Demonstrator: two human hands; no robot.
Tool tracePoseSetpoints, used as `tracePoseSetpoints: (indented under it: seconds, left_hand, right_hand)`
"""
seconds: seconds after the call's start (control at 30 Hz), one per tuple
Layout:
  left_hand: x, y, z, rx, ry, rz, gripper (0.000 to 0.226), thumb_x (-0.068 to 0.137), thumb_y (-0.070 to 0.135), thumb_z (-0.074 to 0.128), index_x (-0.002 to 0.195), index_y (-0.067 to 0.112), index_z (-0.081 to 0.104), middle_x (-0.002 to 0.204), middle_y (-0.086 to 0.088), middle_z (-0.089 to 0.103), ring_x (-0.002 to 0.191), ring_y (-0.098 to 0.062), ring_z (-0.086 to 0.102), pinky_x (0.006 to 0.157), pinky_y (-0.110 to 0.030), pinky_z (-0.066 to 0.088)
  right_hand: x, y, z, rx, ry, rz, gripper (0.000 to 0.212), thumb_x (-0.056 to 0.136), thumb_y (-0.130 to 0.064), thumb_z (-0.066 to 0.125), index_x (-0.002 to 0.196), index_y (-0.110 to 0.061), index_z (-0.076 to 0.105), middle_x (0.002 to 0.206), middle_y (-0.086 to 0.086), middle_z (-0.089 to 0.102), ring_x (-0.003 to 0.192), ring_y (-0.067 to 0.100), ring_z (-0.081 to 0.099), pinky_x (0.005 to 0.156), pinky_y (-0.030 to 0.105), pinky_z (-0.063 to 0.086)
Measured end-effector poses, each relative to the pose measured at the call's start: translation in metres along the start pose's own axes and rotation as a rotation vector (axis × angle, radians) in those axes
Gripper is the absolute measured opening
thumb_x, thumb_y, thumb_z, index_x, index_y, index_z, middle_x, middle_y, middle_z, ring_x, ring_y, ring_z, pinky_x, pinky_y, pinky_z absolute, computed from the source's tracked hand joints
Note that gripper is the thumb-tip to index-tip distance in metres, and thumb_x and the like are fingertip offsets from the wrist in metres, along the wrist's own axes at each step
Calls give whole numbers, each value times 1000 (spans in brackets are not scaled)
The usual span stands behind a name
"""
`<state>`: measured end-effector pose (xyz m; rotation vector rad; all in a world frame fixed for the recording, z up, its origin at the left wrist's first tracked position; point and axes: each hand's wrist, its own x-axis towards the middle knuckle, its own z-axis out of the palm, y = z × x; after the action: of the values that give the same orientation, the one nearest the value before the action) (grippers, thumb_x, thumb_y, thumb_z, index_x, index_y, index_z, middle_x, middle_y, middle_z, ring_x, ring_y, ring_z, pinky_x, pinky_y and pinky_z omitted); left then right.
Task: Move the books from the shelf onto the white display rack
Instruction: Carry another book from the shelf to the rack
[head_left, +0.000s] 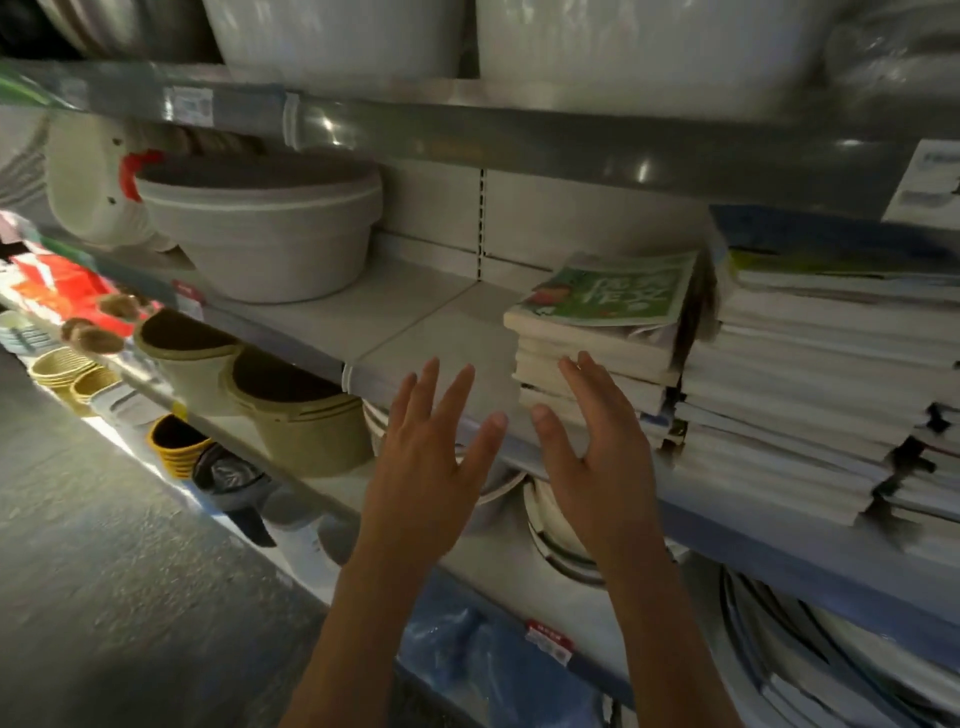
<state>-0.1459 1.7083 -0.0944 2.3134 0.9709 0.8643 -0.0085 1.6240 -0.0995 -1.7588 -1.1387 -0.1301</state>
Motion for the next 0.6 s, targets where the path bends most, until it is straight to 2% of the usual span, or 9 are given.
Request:
tracePoseSetpoints:
  seconds: [0.13,0.27,0.33,0.43,0.53,0.6]
  left_hand:
    - [27,-2,11,-37,-72,65,89,81,81,14,156,34,21,167,7,7,153,-11,-1,123,-41,10]
    - [52,0,18,-99,-104,155,93,80,80,17,157,29,19,167,5,9,152,-11,2,122,-39,14]
    - [66,-1,20,-139,-115,218,91,82,78,21,157,28,21,166,2,14,152,-13,6,120,-40,18]
    - [92,-4,22,-180,-114,297,83,84,74,26,155,32,26,164,-3,21,150,-18,14,117,-41,24]
    - [122,-10,30,-192,-116,413,66,90,65,31,150,38,35,161,-5,27,148,-21,19,113,-43,31]
    - [140,-14,41,-203,-131,494,62,93,61,34,148,33,41,158,-4,33,146,-24,24,113,-44,33]
  right_hand:
    - [7,9,1,-54,113,-7,64,93,-54,42,144,-15,49,153,2,43,143,16,36,114,32,31]
    - [14,14,1,-138,249,11,59,93,-50,47,142,-17,51,151,0,45,141,13,38,113,28,32]
    - [17,15,3,-188,344,-5,56,93,-47,50,140,-15,54,149,2,47,140,16,40,112,34,37]
    - [28,17,5,-269,443,-54,54,92,-43,55,138,-14,55,148,6,48,143,22,36,111,50,40]
    - [45,21,4,-411,459,-126,54,92,-41,56,138,-14,54,148,7,48,146,25,28,113,54,34]
    - [56,26,3,-526,448,-151,55,91,-42,57,137,-13,55,144,9,52,146,26,26,115,55,29]
